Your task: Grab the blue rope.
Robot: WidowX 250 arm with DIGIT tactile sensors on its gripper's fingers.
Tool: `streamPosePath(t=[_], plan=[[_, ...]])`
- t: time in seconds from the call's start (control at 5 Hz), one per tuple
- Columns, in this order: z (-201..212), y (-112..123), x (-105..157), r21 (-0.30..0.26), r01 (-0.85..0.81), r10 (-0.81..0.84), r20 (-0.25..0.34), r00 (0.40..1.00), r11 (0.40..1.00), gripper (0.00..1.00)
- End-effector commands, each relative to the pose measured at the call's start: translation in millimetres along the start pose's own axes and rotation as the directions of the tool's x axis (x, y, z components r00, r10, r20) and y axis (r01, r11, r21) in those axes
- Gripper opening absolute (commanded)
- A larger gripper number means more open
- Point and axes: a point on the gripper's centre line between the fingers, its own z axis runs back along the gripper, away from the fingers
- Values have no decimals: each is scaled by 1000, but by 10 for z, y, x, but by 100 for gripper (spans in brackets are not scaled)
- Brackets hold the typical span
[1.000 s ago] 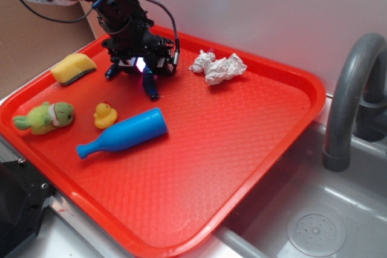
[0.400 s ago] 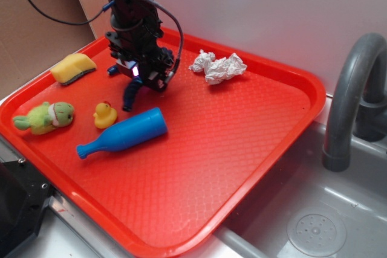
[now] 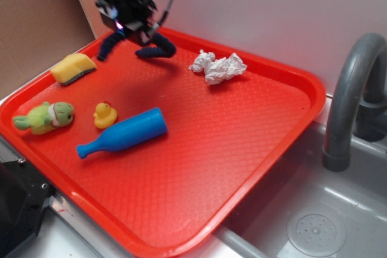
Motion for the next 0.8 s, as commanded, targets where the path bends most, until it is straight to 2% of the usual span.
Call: streamPosePath(t=[0.0,0.2,0.4,0.6], plan=[[764,117,-149,-61,115,-111,68,992,991,0],[978,80,-238,-79,157,-149,92,985,985,0],[1174,109,-320,-92,154,-140,144,980,984,0],[1247,102,-366,-88,170,-156,149,976,982,0]])
